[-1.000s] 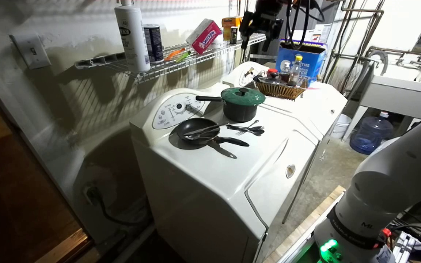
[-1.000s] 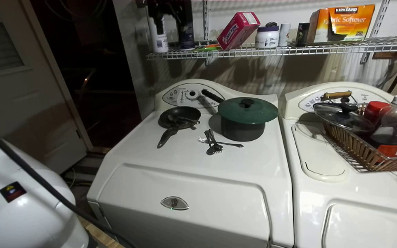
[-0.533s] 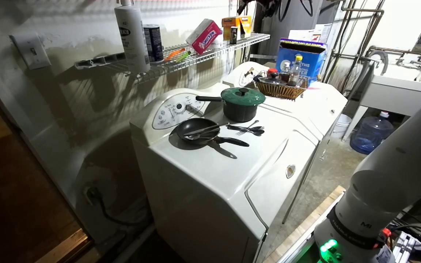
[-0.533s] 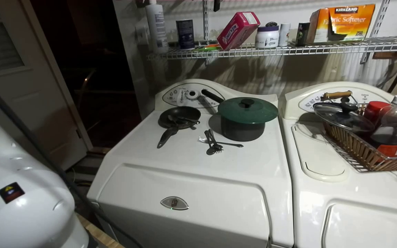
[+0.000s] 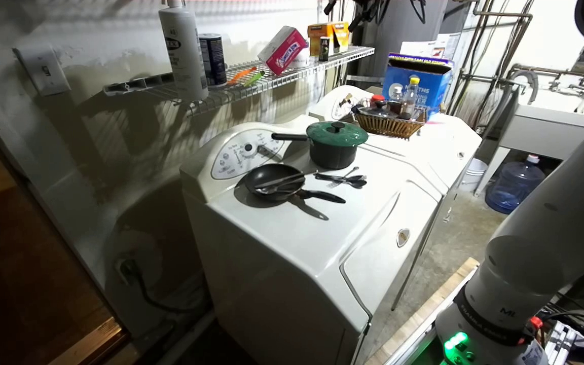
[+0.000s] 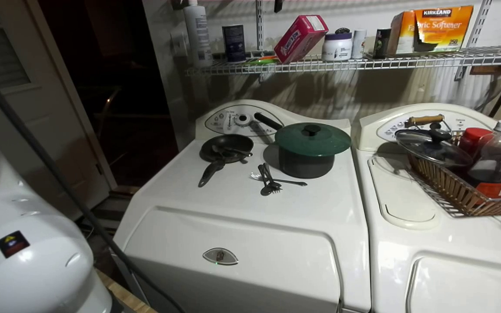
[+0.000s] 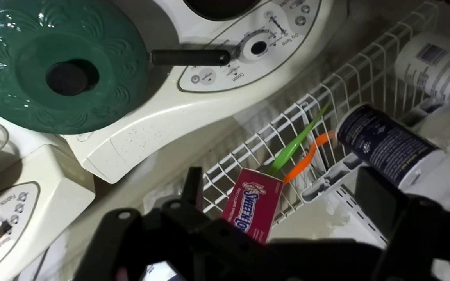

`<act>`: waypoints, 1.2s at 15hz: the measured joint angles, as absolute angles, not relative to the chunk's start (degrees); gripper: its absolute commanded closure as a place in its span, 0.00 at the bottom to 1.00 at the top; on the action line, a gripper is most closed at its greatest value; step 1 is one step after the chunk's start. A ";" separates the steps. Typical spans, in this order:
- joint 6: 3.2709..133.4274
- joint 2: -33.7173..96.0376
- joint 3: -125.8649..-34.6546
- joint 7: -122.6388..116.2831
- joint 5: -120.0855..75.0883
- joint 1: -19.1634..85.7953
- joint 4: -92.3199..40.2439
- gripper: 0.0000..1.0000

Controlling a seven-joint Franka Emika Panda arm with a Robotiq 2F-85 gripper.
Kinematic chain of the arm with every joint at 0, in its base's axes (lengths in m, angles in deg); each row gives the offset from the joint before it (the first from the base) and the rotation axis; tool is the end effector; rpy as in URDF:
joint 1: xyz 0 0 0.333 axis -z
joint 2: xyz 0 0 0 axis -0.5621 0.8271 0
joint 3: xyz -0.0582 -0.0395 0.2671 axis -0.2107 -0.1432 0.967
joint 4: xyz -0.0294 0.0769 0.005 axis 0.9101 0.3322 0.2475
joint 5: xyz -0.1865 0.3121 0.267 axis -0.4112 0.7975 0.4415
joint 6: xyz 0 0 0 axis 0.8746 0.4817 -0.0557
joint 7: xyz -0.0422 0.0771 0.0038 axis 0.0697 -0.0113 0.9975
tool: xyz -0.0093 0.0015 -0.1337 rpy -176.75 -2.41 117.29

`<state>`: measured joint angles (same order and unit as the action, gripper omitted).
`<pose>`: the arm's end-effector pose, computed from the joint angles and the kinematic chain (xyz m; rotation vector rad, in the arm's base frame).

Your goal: Remove the pink box from the boat.

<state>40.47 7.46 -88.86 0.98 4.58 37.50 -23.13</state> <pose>0.5964 -0.1345 0.6812 -2.6408 0.4314 -0.6537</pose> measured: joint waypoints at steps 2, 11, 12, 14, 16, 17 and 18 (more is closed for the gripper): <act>41.91 10.47 -89.14 -0.48 9.09 38.16 -19.96 0.00; 43.53 28.79 -87.47 -5.24 18.91 43.25 -1.29 0.00; 43.79 30.71 -86.91 -5.95 19.14 43.93 0.65 0.00; 45.06 34.06 -85.77 -7.19 19.32 45.13 4.14 0.00; 46.51 36.98 -84.55 -8.58 19.32 46.11 7.29 0.00; 47.11 38.18 -84.02 -9.29 19.32 46.45 8.56 0.00; 47.76 39.39 -83.39 -10.06 19.32 46.78 9.79 0.00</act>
<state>47.76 39.39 -83.39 -10.06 19.32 46.78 9.79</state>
